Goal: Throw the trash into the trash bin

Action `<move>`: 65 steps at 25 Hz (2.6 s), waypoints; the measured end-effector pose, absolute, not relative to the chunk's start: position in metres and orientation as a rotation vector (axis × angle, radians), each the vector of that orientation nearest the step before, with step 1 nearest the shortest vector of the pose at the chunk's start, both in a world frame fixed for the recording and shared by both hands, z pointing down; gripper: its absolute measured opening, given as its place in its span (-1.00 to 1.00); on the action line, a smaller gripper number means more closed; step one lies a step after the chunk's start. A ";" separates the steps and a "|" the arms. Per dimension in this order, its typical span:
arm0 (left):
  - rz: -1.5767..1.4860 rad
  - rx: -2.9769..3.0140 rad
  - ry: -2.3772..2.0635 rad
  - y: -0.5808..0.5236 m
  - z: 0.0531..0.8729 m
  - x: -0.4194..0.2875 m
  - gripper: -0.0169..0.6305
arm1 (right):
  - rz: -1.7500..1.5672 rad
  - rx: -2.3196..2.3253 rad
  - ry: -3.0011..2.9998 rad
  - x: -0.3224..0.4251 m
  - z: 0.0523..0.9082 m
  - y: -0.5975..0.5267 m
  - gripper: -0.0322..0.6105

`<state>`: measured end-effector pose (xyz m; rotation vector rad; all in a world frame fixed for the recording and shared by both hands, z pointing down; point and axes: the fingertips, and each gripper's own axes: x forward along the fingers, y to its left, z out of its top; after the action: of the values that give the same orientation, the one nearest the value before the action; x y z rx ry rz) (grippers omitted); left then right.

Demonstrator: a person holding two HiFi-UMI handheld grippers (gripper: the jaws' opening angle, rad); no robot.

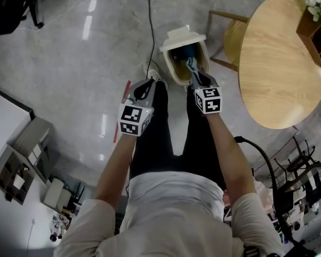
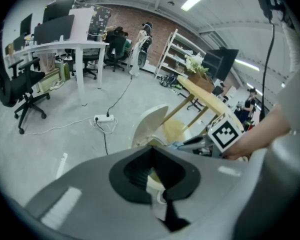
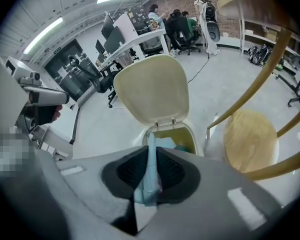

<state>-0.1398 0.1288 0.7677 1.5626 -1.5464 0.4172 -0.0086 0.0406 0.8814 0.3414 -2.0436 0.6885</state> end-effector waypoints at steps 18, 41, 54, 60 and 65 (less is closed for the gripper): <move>0.428 1.556 -1.497 0.129 0.827 -0.131 -0.94 | 0.713 0.293 -2.002 -0.013 0.953 0.042 -0.73; 0.424 1.549 -1.504 0.133 0.819 -0.124 -0.94 | 0.701 0.281 -1.985 -0.003 0.947 0.050 -0.37; 0.452 1.565 -1.501 0.133 0.802 -0.119 -0.94 | 0.655 0.307 -2.013 0.001 0.905 0.040 -0.58; 0.474 1.576 -1.471 0.135 0.778 -0.112 -0.94 | 0.654 0.319 -2.021 0.005 0.871 0.037 -0.71; 0.486 1.597 -1.460 0.136 0.753 -0.107 -0.94 | 0.675 0.334 -2.041 0.006 0.835 0.035 -0.88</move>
<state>-0.1068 0.1359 0.7533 1.5973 -1.4597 0.4858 0.0064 0.0353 0.8354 0.3343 -2.0406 0.6755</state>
